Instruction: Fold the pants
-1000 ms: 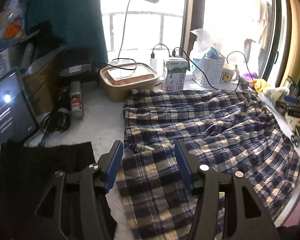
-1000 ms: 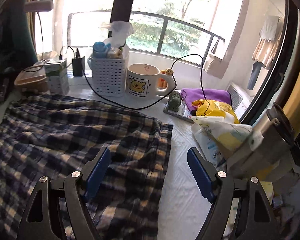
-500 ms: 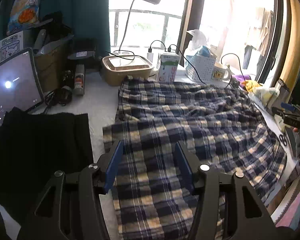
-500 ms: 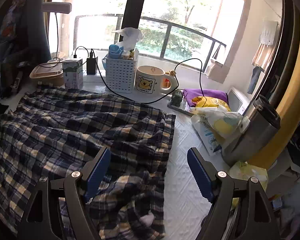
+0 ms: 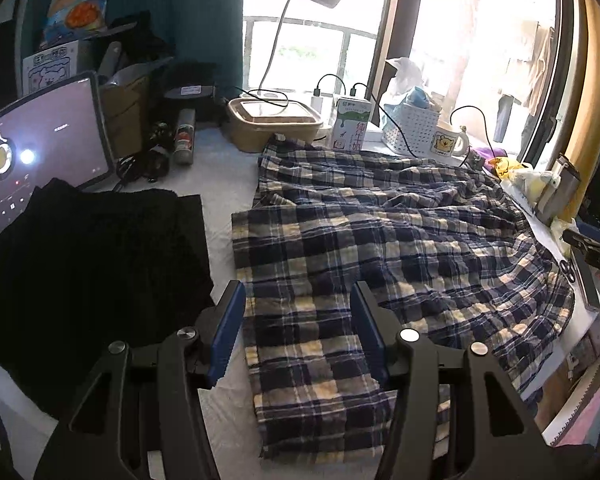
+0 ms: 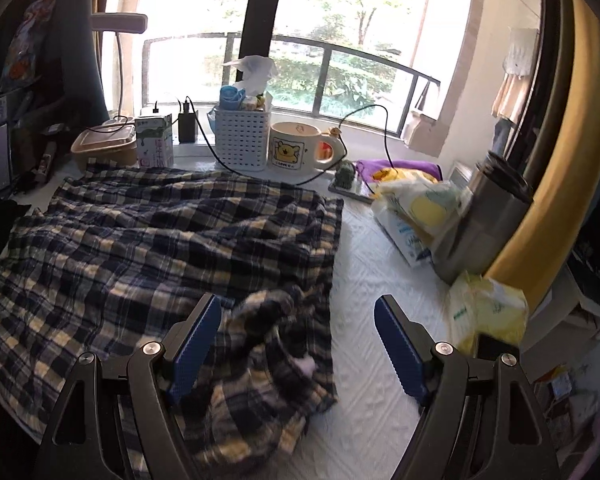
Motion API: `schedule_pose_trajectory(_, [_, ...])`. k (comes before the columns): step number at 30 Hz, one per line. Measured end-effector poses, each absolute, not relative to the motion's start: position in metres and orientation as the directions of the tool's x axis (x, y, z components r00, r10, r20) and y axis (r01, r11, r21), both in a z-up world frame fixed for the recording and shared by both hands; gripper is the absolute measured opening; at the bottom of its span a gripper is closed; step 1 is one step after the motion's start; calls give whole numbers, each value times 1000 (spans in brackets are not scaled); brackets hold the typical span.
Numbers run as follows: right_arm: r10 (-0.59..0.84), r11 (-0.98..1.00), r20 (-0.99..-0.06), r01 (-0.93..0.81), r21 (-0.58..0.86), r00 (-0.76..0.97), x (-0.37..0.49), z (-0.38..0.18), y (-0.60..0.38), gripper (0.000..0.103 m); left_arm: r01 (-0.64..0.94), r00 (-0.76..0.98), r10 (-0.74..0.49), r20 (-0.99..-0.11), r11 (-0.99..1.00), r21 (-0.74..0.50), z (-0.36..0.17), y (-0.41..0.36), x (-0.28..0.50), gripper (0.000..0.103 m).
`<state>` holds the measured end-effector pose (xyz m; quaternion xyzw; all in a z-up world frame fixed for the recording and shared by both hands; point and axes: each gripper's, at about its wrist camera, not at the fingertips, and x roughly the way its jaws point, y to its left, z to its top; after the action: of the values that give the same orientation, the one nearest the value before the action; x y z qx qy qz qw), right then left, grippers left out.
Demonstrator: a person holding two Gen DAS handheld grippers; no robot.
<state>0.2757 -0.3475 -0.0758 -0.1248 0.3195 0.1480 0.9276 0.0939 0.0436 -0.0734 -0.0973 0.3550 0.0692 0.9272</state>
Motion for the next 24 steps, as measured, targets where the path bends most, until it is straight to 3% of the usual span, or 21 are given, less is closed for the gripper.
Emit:
schedule_pose_trajectory(8, [184, 919, -650, -363, -152, 737, 254, -93, -371, 80, -181, 732, 55, -679, 977, -116, -90, 46, 84, 54])
schedule_pose_trajectory(9, [184, 920, -651, -362, -150, 737, 252, -94, -375, 77, -178, 732, 56, -679, 978, -111, -92, 46, 80, 55])
schedule_pose_trajectory(10, [184, 921, -655, -361, -145, 733, 250, -95, -379, 64, -176, 731, 54, -680, 978, -112, -95, 46, 77, 56])
schedule_pose_trajectory(11, [183, 925, -659, -355, -136, 729, 248, -97, -384, 58, -173, 729, 48, -683, 978, -117, -97, 47, 75, 59])
schedule_pose_trajectory(12, [185, 929, -661, -349, -123, 727, 246, -98, -388, 54, -171, 725, 37, -687, 977, -128, -101, 47, 71, 66])
schedule_pose_trajectory(17, [255, 926, -664, -376, -42, 702, 236, -107, -400, 54, -141, 692, -32, -721, 974, -178, -118, 43, 60, 70])
schedule_pose_trajectory(24, [339, 886, -673, -463, -6, 657, 236, -123, -394, 55, -130, 667, -34, -744, 978, -161, -134, 35, 58, 70])
